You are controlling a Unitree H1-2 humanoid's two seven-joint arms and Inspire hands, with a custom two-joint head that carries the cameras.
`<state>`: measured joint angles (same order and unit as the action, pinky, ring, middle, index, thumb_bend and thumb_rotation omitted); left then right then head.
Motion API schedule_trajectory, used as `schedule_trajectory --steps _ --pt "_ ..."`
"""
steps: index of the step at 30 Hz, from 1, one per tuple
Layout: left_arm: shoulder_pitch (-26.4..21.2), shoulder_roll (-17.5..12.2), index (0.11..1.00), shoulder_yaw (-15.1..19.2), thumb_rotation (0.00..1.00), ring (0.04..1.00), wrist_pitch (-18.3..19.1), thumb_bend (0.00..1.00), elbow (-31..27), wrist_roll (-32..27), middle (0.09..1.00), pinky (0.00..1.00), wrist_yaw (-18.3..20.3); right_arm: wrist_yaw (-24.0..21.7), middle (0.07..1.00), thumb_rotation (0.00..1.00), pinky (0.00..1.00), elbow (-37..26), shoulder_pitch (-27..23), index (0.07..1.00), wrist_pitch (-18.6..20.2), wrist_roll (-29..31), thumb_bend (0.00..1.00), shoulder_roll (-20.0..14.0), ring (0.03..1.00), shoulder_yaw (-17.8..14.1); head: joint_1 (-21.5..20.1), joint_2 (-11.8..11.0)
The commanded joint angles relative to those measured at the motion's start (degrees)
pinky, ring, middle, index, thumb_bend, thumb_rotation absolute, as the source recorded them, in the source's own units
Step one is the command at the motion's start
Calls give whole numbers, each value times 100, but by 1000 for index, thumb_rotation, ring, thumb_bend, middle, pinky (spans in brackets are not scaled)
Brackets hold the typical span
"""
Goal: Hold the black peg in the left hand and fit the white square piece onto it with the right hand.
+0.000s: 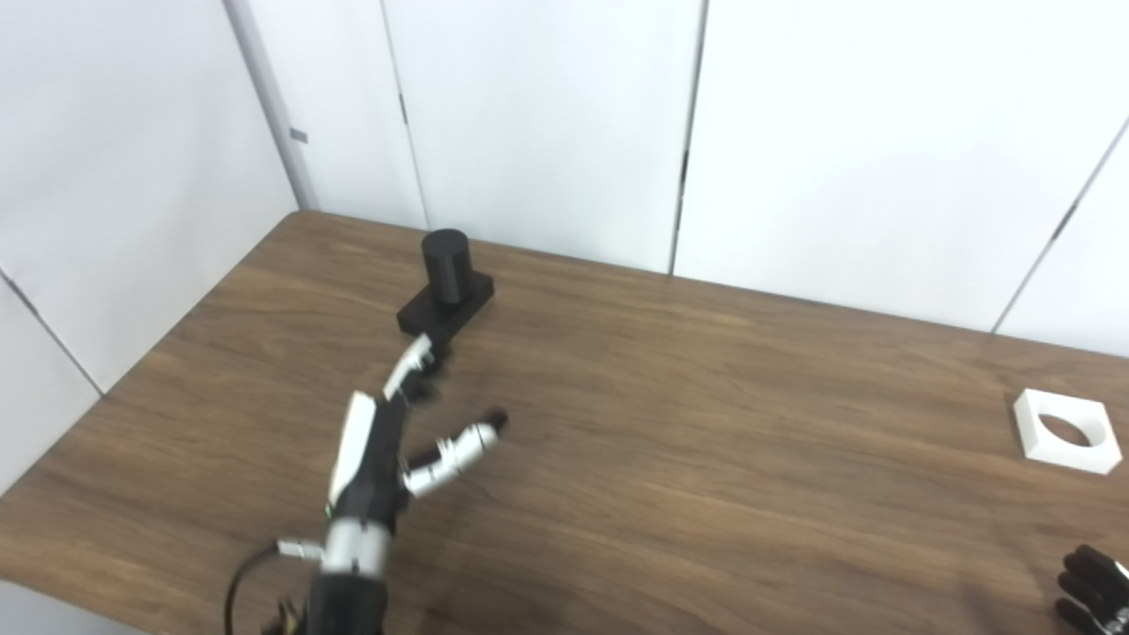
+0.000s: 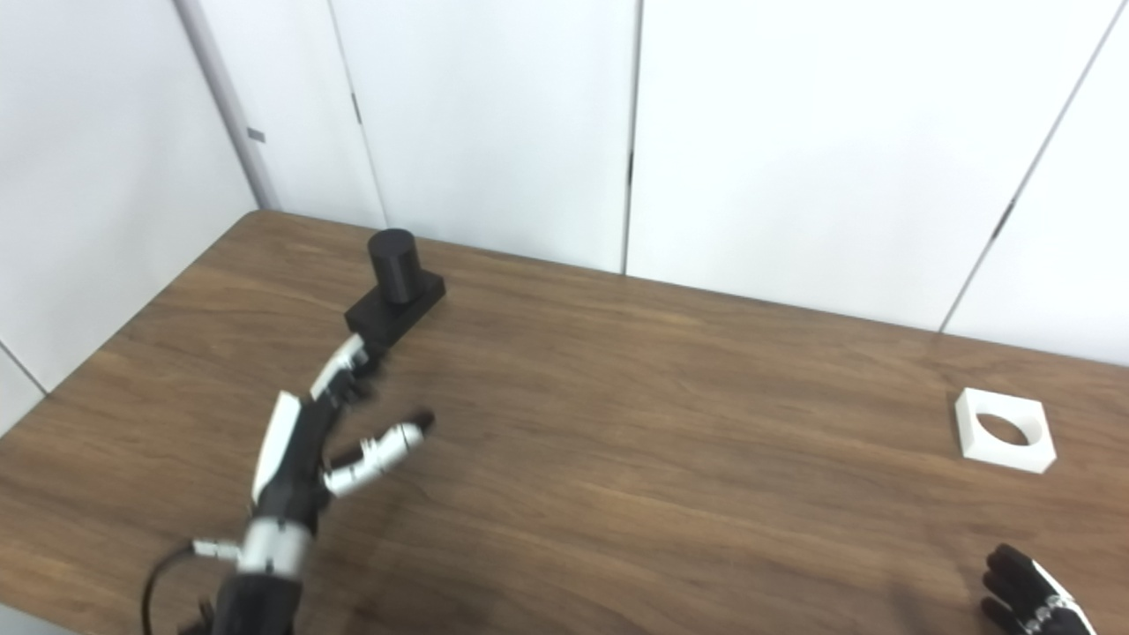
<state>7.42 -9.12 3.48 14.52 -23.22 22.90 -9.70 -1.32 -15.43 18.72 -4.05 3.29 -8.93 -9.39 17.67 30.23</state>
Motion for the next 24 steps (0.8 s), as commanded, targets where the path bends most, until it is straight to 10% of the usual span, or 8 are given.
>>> schedule_trajectory --steps 1,24 --pt "-313 -208 944 71 487 933 413 858 -151 651 946 890 7 -18 819 982 813 -134 -17 780 -91 -48 648 22 836 47 6 9" --pt "-1910 -1110 885 48 647 981 1098 1000 2336 2092 962 1000 -223 -72 861 875 746 -312 96 807 38 -138 776 -36 853 210 -132 60"
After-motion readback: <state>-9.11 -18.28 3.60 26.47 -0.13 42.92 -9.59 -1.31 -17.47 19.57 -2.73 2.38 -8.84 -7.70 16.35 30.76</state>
